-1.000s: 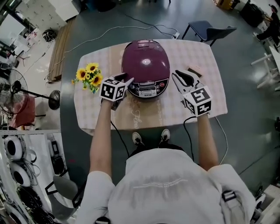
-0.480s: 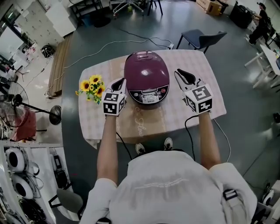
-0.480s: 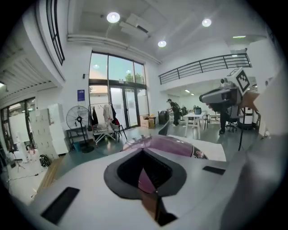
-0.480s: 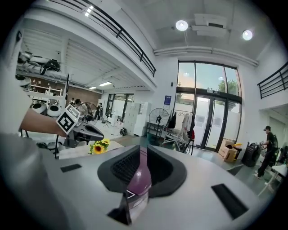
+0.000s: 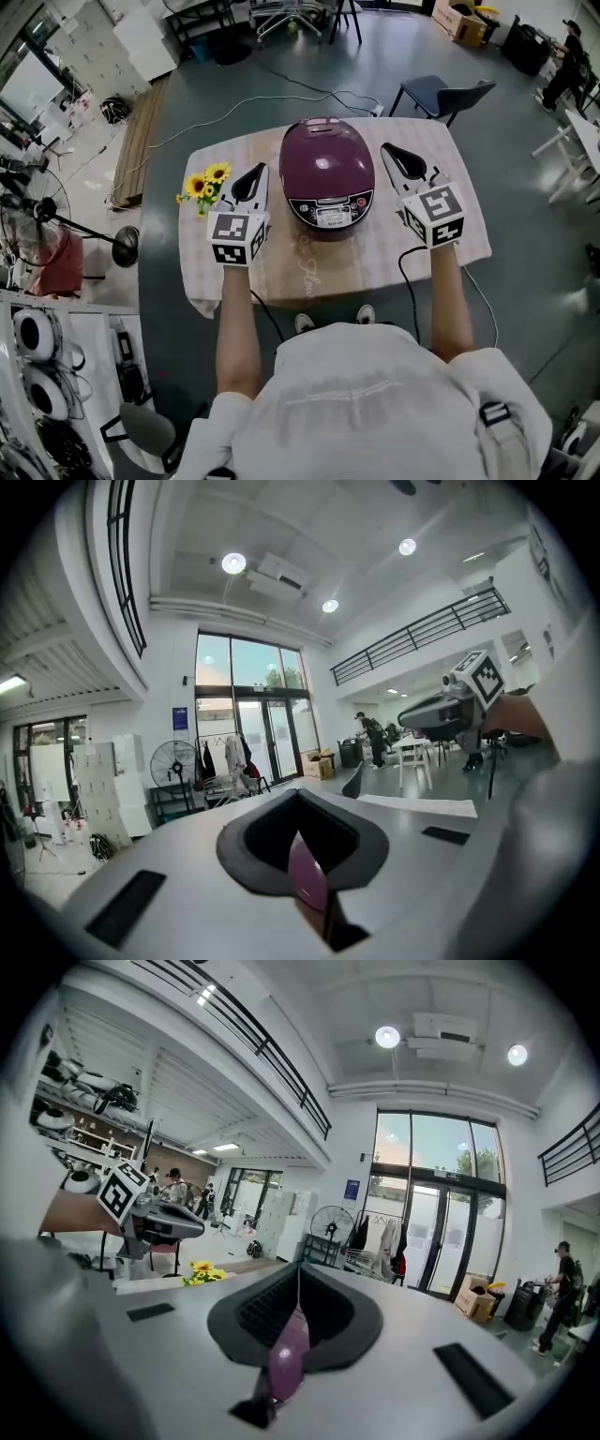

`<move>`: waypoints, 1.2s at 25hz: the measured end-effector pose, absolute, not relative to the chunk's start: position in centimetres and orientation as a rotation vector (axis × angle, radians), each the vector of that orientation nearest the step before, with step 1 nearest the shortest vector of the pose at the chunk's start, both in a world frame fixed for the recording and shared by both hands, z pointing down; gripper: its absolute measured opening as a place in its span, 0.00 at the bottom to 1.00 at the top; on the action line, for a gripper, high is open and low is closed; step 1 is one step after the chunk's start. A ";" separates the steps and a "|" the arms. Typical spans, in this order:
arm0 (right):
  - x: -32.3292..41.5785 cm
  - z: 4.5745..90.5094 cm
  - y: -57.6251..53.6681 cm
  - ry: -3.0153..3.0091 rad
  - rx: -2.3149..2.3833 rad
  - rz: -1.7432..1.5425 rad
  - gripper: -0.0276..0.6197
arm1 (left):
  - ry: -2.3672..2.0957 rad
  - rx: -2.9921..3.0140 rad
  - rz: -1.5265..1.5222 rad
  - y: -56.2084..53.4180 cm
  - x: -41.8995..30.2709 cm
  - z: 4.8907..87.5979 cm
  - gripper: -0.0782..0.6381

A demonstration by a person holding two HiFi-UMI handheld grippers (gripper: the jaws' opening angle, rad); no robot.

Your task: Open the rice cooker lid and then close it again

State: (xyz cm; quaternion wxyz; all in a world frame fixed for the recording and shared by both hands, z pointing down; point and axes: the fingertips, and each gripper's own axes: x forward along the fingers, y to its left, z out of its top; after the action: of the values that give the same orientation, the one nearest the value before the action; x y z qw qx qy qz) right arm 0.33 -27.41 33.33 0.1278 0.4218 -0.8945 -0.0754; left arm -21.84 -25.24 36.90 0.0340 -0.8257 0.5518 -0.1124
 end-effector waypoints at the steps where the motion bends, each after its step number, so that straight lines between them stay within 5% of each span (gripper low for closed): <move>1: 0.3 33.0 -27.5 -2.602 1.232 -0.235 0.09 | 1.688 -2.530 -0.339 -25.1 -21.8 36.3 0.13; 30: -0.7 27.6 -26.2 -2.633 1.240 -0.424 0.08 | 1.518 -2.395 -0.223 -23.5 -19.6 26.6 0.13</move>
State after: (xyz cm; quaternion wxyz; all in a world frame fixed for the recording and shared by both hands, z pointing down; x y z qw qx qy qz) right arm -0.67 -26.23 27.65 0.1001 0.4195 -0.8907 -0.1436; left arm -19.59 -23.51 26.64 0.1480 -0.8328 0.5277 -0.0775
